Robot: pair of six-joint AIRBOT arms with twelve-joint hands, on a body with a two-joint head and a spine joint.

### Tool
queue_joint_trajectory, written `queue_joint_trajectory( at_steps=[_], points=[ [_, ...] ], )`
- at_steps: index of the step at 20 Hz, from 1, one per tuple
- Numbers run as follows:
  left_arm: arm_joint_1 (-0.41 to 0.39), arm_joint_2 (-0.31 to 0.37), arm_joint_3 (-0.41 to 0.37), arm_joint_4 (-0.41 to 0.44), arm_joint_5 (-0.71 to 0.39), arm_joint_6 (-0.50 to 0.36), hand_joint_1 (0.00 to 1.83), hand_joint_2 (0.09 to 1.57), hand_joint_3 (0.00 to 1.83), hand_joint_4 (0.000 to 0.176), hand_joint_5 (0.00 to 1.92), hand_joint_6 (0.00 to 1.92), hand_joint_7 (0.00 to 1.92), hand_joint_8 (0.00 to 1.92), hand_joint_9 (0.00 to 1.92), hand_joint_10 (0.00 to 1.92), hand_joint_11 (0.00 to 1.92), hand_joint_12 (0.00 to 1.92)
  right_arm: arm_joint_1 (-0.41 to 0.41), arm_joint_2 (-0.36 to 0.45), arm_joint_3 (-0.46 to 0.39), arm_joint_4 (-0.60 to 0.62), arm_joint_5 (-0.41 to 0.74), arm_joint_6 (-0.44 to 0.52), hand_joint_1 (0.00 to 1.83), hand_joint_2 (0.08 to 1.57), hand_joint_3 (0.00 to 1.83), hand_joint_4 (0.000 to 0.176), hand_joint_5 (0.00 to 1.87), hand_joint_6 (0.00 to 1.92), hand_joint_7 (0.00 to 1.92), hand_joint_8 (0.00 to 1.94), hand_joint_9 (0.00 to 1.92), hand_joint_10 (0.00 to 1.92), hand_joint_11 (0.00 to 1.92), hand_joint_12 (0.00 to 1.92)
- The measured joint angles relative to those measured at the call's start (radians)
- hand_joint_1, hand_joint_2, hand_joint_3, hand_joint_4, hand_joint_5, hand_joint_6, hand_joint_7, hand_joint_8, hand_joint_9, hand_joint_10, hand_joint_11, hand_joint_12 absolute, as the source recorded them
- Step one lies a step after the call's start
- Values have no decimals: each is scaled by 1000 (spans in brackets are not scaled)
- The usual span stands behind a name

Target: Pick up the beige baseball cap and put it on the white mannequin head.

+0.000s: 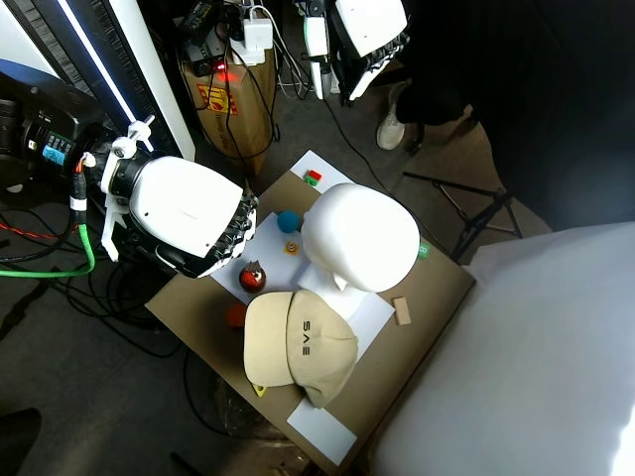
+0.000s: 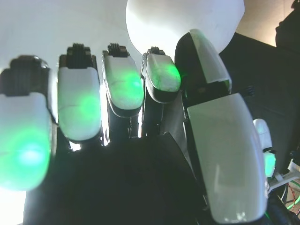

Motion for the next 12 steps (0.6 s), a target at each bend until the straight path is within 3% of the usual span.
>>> queue_joint_trajectory(
  at_steps=[1,6,9,11,12],
  points=[
    [5,0,-2,1,5,-8,0,1086,20,31,0,0,0,0,0,0,0,77,-3,-3,0,-2,-3,3,0,953,34,3,0,0,18,0,21,1,0,170],
    [27,0,-15,30,3,-11,0,1095,14,22,3,0,0,0,0,0,1,80,-3,-3,0,-6,-9,8,0,959,11,0,25,5,59,5,60,6,0,288],
    [41,-2,-17,42,1,-13,0,1101,9,15,0,0,0,0,0,0,0,18,-8,27,28,-54,-85,130,0,959,7,0,27,2,61,2,67,4,0,319],
    [57,-2,-17,61,-14,-39,0,1101,8,14,0,0,0,0,0,0,0,14,-29,45,63,-147,-122,245,188,963,5,0,14,0,54,0,61,1,0,231],
    [67,-3,-17,64,-21,-56,0,1101,8,14,0,0,0,0,0,0,0,14,-37,48,76,-179,-134,285,188,963,5,0,14,0,54,0,61,1,0,231]
  ],
)
